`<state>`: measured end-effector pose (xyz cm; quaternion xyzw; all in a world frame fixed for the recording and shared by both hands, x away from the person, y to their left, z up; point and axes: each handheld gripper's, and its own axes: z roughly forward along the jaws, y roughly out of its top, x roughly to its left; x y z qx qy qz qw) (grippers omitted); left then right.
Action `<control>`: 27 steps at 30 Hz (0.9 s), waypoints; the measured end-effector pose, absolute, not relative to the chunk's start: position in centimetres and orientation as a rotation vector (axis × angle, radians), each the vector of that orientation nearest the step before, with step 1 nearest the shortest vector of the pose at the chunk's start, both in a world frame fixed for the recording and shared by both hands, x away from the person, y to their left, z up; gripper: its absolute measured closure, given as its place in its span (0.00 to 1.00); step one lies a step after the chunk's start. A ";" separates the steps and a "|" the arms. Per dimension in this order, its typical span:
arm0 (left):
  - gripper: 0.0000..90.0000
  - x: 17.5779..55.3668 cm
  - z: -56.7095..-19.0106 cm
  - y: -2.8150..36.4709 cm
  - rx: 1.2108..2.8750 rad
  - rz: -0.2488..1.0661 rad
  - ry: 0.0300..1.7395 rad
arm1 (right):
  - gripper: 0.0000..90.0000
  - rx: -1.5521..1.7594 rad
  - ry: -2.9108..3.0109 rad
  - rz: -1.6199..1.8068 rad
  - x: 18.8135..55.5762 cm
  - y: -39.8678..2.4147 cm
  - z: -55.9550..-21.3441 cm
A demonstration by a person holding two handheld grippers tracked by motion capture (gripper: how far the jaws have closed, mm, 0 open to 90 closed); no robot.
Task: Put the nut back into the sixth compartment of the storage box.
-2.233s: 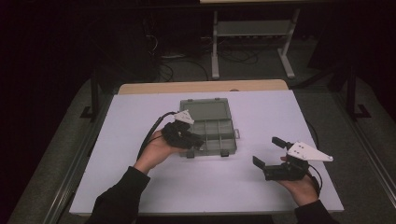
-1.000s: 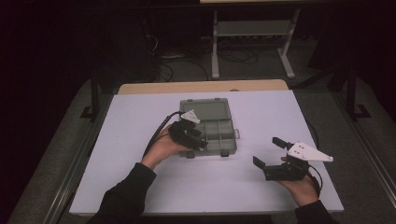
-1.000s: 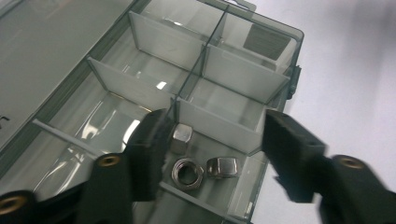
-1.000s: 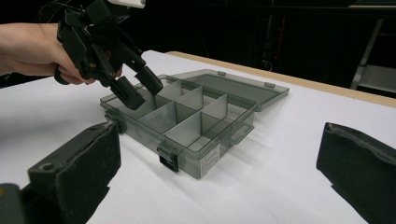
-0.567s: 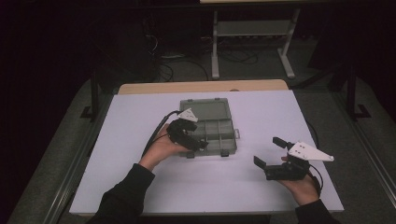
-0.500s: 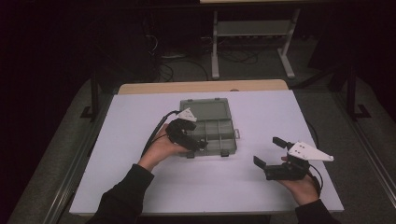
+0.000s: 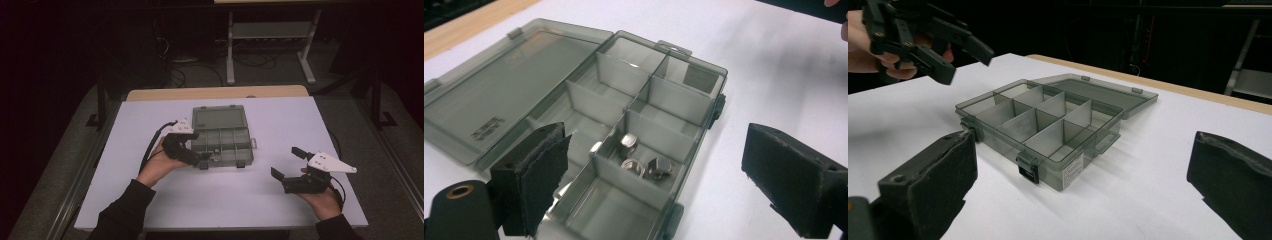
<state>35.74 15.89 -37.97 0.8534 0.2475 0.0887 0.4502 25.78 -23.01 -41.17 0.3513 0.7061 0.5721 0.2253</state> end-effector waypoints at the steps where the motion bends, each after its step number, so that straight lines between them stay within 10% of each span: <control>1: 0.12 35.7 -37.9 16.1 2.107 0.223 0.610 | 0.00 0.966 1.948 1.578 25.8 -23.0 -41.2; 27: 0.12 29.5 -38.8 23.1 1.903 0.335 0.682 | 0.00 0.966 1.952 1.583 25.7 -23.0 -41.2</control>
